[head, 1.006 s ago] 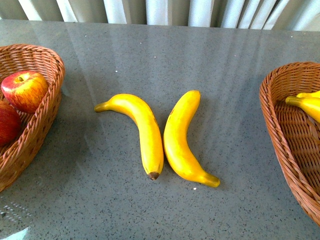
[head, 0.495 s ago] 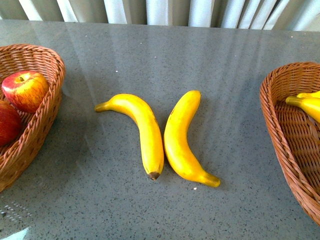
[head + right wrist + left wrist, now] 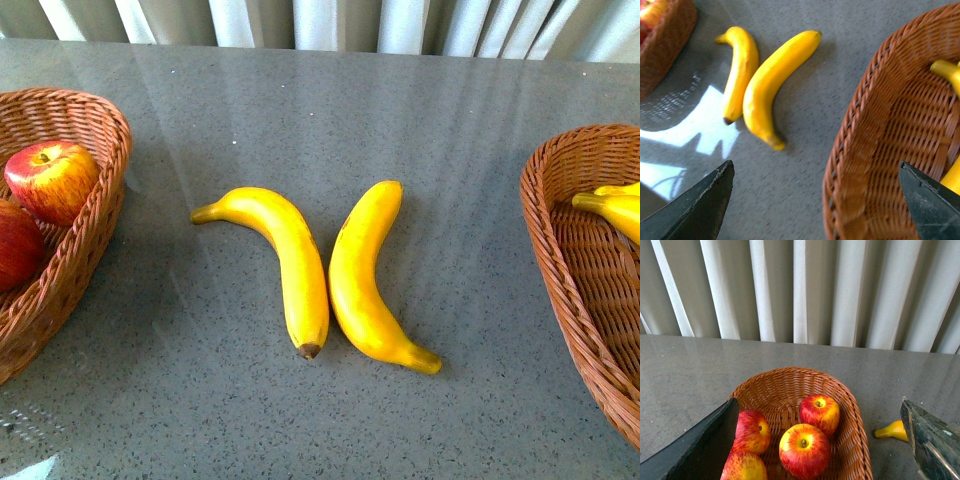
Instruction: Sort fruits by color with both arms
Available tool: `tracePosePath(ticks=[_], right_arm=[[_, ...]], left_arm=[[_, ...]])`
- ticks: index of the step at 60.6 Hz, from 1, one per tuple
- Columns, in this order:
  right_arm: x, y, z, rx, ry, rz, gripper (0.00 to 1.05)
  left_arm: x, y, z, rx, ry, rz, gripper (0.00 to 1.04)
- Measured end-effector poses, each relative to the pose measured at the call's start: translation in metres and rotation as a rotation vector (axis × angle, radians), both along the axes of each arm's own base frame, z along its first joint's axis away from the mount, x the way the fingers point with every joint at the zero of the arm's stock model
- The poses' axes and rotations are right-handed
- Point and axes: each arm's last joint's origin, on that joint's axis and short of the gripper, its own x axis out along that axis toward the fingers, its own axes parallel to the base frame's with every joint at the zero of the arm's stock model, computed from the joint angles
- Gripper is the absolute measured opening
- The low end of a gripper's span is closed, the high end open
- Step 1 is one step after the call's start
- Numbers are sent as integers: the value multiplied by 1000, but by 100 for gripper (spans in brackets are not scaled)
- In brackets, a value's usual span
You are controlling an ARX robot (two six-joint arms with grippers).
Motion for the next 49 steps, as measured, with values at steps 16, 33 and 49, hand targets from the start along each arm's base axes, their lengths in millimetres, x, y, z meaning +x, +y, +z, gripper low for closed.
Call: tracePosePath(ticks=[16, 33, 49], right_arm=[[81, 43, -12, -103, -15, 34, 96], [132, 116, -45, -194, 55, 146, 96], [156, 181, -63, -270, 66, 217, 96]], left_arm=[[0, 0, 0, 0, 0, 0, 96], [0, 0, 0, 0, 0, 0, 96], [0, 0, 0, 0, 0, 0, 96]])
